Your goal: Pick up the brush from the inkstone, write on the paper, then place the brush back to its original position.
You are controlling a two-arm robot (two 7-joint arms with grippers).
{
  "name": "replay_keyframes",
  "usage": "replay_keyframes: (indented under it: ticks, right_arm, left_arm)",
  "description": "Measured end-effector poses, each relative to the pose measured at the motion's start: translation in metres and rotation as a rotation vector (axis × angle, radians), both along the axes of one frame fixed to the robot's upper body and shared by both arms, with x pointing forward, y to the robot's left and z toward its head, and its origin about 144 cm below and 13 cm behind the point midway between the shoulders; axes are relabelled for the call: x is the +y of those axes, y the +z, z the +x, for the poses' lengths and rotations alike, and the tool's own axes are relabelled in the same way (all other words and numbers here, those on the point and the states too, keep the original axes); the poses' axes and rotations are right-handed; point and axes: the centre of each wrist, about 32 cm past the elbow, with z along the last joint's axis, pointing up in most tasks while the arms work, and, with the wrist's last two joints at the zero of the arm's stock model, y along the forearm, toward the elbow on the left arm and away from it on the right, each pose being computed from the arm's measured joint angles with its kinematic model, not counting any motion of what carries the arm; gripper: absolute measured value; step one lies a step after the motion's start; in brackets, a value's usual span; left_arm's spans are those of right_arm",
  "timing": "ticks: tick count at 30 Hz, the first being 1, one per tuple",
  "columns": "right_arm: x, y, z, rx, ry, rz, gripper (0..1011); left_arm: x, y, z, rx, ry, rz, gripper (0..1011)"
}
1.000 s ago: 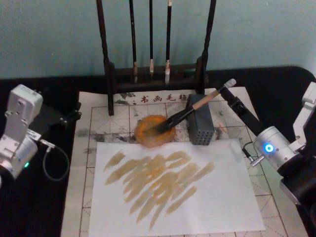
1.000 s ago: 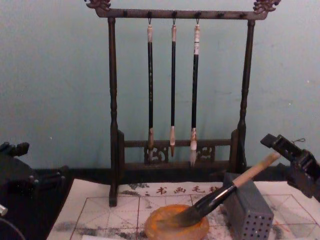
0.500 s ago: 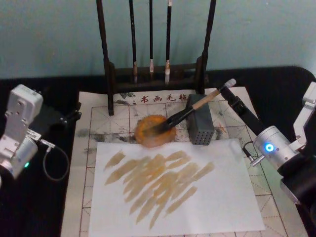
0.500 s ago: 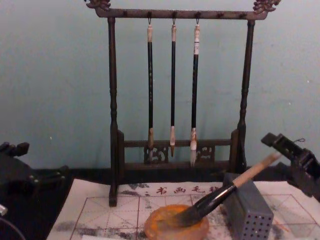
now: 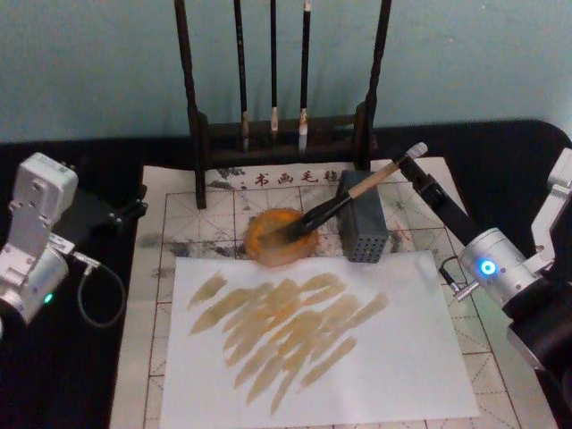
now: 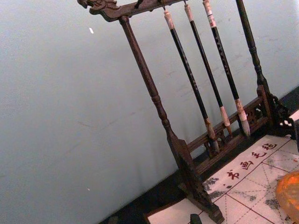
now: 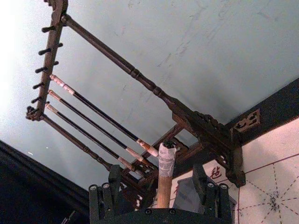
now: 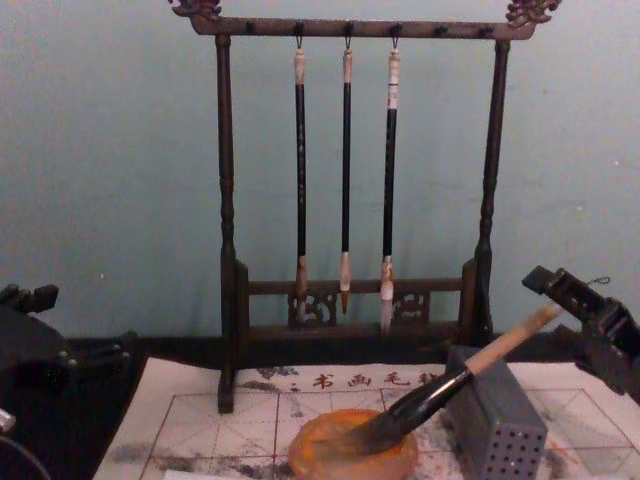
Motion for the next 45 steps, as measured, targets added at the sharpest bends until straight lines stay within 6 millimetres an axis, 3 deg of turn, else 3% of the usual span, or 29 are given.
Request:
replay_keyframes:
  ticks: [4,15,23,26,31,45]
  right_arm:
    - [0.0,0.0001,0.0,0.0,0.0,-0.001,983]
    - [0.0,0.0001,0.0,0.0,0.0,-0.002,715]
    - [0.0,0.0001,0.0,0.0,0.0,-0.002,468]
    - [0.0,0.0001,0.0,0.0,0.0,-0.002,322]
    - [0.0,0.0,0.0,0.001,0.0,-0.002,192]
    - [0.0,0.0,0.0,0.001,0.0,-0.002,178]
  left_arm:
    - [0.0,0.0,0.0,0.0,0.0,0.0,1001]
    - [0.0,0.0,0.0,0.0,0.0,0.0,1001]
    - [0.0,0.0,0.0,0.0,0.0,0.0,1001]
    - [0.0,0.0,0.0,0.0,0.0,0.0,1001]
    - [0.0,0.0,0.0,0.0,0.0,0.0,1001]
    - [0.0,0.0,0.0,0.0,0.0,0.0,1001]
